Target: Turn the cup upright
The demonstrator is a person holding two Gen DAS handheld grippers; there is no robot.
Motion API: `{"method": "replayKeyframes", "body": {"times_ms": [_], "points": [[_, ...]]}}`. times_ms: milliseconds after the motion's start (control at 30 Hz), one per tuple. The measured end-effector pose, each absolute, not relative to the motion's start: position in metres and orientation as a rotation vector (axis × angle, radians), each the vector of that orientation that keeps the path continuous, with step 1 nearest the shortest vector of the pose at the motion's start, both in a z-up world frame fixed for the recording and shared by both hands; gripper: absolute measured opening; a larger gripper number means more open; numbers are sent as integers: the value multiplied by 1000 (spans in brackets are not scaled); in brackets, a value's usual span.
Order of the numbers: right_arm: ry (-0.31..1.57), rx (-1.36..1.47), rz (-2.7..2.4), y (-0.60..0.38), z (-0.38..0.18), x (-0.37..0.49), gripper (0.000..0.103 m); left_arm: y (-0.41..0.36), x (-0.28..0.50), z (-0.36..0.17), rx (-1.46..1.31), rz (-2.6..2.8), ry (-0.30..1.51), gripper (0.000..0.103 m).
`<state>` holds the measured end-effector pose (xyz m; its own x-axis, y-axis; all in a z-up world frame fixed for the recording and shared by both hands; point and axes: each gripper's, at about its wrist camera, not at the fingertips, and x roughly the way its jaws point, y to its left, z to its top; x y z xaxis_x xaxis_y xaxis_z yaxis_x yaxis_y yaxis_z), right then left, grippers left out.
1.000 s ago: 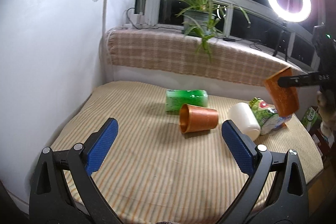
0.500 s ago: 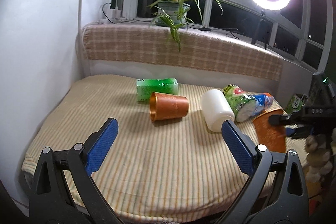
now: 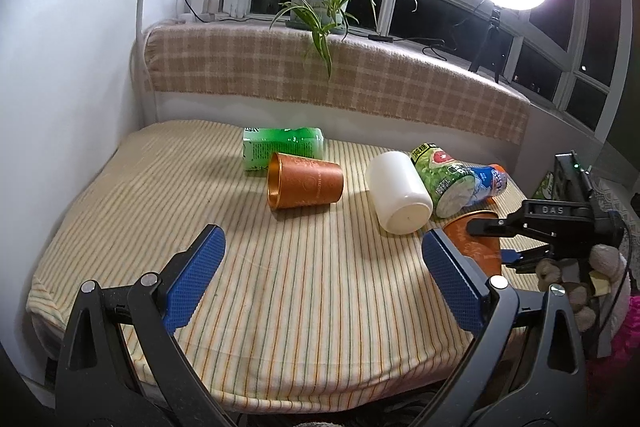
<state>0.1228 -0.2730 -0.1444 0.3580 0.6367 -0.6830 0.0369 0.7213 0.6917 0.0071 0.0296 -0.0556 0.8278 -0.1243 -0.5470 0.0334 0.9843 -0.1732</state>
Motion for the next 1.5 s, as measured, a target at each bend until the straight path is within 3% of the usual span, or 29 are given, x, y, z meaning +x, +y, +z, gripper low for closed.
{"method": "replayKeyframes", "body": {"times_ms": [167, 367, 867, 1100, 1500], "points": [[1180, 690, 421, -269, -152, 128, 72, 24, 11, -57, -151, -100, 602, 100], [1167, 669, 457, -270, -145, 124, 87, 16, 21, -56, -178, -173, 634, 100], [942, 521, 287, -334, -95, 37, 90, -46, 94, -95, -359, -523, 958, 99], [910, 552, 237, -350, -92, 15, 90, -62, 121, -117, -438, -582, 1091, 91], [912, 569, 225, -361, -98, 10, 90, -90, 146, -137, -440, -619, 1187, 89]]}}
